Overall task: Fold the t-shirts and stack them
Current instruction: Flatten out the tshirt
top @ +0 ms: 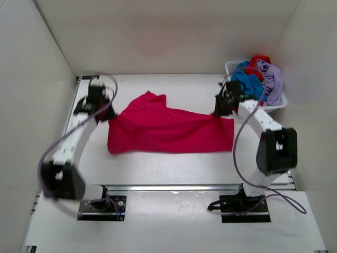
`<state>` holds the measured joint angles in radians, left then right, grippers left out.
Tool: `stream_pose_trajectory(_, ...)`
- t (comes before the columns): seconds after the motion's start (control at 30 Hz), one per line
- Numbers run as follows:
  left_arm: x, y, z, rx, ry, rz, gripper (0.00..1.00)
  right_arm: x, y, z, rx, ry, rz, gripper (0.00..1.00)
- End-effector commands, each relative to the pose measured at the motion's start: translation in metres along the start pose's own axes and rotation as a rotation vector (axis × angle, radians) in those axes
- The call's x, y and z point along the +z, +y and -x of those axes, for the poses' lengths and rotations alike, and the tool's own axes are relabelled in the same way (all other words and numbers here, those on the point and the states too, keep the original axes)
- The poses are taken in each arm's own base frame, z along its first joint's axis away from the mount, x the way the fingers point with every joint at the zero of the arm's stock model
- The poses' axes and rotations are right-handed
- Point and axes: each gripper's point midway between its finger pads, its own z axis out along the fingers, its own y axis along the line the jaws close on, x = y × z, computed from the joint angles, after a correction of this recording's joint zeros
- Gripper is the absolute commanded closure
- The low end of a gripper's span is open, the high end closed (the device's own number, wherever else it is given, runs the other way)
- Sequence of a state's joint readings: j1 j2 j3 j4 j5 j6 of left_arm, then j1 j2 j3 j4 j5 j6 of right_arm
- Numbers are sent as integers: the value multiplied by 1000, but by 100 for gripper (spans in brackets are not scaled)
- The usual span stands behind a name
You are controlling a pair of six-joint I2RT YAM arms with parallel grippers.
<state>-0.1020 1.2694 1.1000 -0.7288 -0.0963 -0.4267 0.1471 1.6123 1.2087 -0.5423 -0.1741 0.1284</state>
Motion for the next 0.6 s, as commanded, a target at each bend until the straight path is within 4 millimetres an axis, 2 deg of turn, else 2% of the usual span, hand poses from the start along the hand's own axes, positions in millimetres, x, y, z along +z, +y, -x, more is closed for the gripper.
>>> stream_pose_trajectory(0.0, 18, -28, 131, 2, -180, -53, 100, -14, -4, 144, -106, -304, -64, 100)
stream_pose_trajectory(0.03, 10, -48, 188, -3, -263, -98, 100, -28, -1, 187, -121, -366, -93, 100)
stream_pose_trajectory(0.07, -10, -59, 241, -13, -355, -118, 100, -48, 8, 231, -159, -435, -108, 100)
stream_pose_trajectory(0.1, -51, -80, 293, 1, -487, -176, 100, -39, 7, 236, -160, -400, -117, 100)
stream_pose_trajectory(0.13, -77, -88, 313, -24, -553, -216, 100, -102, 25, 294, -209, -597, -124, 100)
stream_pose_trajectory(0.17, -110, -79, 335, -72, -669, -249, 100, -141, 37, 310, -203, -709, -77, 100)
stream_pose_trajectory(0.2, -147, -80, 348, -87, -752, -325, 100, -175, 44, 313, -191, -798, -42, 100)
stream_pose_trajectory(0.23, -183, -75, 354, -69, -825, -297, 100, -185, 43, 312, -189, -823, -53, 100)
stream_pose_trajectory(0.27, -193, -69, 353, -69, -840, -280, 100, -207, 50, 309, -207, -875, -65, 100)
stream_pose_trajectory(0.3, -204, -62, 349, -78, -855, -276, 100, -217, 50, 302, -207, -886, -62, 100)
stream_pose_trajectory(0.33, -203, -61, 341, -64, -834, -267, 100, -218, 49, 299, -214, -878, -49, 100)
stream_pose_trajectory(0.37, -201, -63, 332, -47, -816, -237, 100, -208, 46, 287, -196, -828, -38, 100)
stream_pose_trajectory(0.4, -189, -63, 317, -32, -760, -207, 100, -193, 38, 276, -185, -782, -41, 100)
stream_pose_trajectory(0.43, -181, -71, 295, 12, -697, -182, 100, -182, 38, 266, -185, -751, -36, 100)
stream_pose_trajectory(0.47, -170, -68, 283, 20, -662, -138, 100, -160, 33, 244, -182, -694, -38, 100)
stream_pose_trajectory(0.5, -156, -71, 257, 43, -595, -133, 100, -139, 31, 222, -191, -653, -37, 100)
stream_pose_trajectory(0.53, -138, -65, 230, 35, -537, -135, 100, -131, 32, 209, -188, -635, -29, 100)
stream_pose_trajectory(0.57, -128, -63, 211, 32, -490, -157, 100, -108, 30, 181, -171, -581, -16, 100)
